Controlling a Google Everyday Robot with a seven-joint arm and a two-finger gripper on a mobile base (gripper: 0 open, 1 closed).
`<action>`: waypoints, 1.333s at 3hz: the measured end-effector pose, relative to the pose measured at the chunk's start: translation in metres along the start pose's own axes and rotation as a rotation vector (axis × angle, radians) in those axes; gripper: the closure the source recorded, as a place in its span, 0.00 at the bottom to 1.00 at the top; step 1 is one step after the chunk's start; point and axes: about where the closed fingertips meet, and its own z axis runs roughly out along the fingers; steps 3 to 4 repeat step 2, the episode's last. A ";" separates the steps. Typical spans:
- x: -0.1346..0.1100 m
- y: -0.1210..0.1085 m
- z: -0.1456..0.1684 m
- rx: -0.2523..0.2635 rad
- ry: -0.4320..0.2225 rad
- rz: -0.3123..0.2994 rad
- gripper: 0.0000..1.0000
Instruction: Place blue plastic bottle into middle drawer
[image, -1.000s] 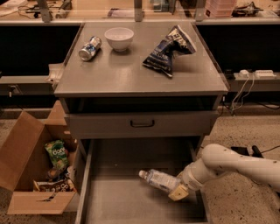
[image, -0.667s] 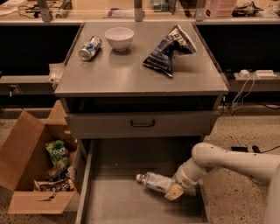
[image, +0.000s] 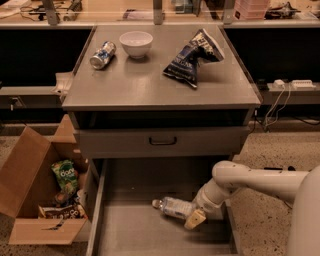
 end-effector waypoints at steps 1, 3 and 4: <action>-0.008 0.004 -0.008 0.011 -0.005 -0.037 0.00; -0.023 0.014 -0.038 0.058 -0.038 -0.106 0.00; -0.023 0.014 -0.038 0.058 -0.038 -0.106 0.00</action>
Offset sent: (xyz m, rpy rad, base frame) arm 0.0068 0.0080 0.1006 0.0337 -0.2281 0.1077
